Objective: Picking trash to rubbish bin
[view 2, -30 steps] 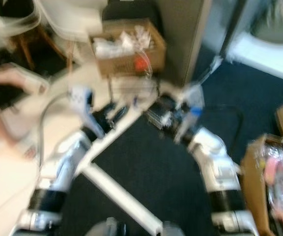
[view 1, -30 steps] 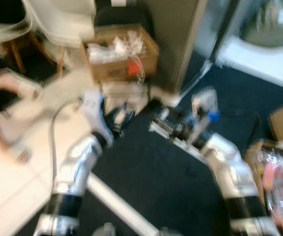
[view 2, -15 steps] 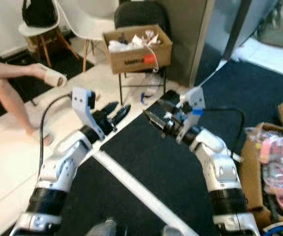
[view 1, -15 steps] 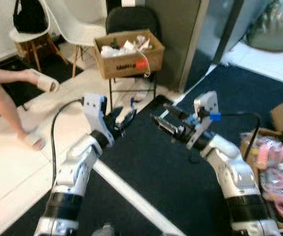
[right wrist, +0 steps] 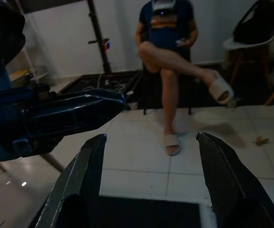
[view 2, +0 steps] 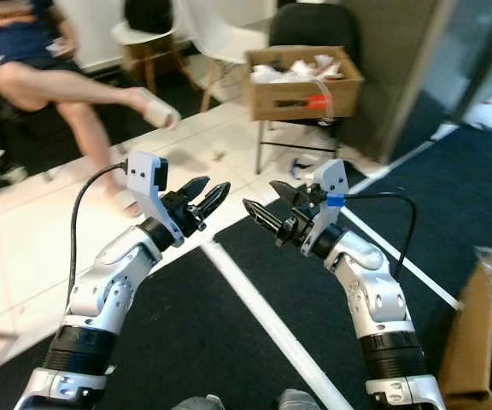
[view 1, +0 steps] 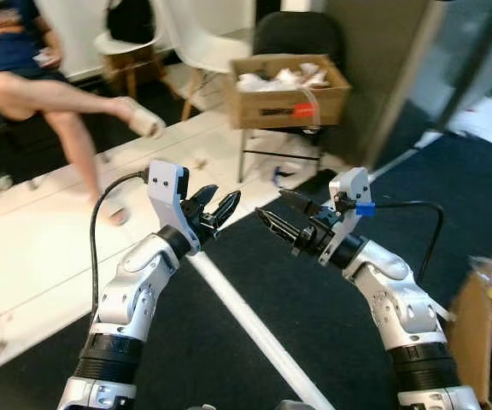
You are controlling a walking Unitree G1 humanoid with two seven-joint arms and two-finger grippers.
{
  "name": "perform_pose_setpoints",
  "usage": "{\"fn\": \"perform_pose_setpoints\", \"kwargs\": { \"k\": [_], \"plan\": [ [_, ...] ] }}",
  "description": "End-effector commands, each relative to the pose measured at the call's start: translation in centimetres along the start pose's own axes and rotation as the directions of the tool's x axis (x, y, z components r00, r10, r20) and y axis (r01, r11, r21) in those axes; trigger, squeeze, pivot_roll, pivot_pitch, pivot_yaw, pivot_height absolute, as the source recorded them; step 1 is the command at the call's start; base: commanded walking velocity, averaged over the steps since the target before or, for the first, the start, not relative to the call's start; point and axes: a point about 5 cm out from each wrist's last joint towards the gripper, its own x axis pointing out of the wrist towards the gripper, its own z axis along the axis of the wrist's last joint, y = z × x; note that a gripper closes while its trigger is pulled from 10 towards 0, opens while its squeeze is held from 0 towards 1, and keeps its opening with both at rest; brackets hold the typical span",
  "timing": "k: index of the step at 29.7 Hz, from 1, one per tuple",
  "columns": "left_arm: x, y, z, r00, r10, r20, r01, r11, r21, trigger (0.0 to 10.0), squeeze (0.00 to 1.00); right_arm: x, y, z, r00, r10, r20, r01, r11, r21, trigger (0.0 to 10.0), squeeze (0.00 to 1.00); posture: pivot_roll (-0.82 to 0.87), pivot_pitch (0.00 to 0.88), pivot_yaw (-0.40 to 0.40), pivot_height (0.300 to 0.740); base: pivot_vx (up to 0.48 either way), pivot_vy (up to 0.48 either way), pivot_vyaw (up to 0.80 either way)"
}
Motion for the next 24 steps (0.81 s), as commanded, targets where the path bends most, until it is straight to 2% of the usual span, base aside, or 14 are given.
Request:
{"fn": "perform_pose_setpoints", "kwargs": {
  "k": [1, 24],
  "plan": [
    [-0.17, 0.11, 0.03, 1.000, -0.002, -0.002, 0.002, 1.000, 0.002, 10.0, 0.00, -0.07, 0.19, 0.30, 1.000, 0.013, -0.001, -0.013, 1.000, -0.014, 10.0, 0.00, -0.08, 0.000, -0.010, 0.740, 0.000, 0.000, 0.79],
    [-0.15, 0.11, -0.03, 1.000, -0.009, -0.005, 0.009, 1.000, -0.001, 10.0, 0.00, -0.10, 0.28, 0.37, 1.000, 0.022, -0.008, -0.022, 1.000, -0.006, 10.0, 0.00, -0.08, 0.000, -0.012, 0.740, 0.000, 0.000, 0.80]
  ]
}}
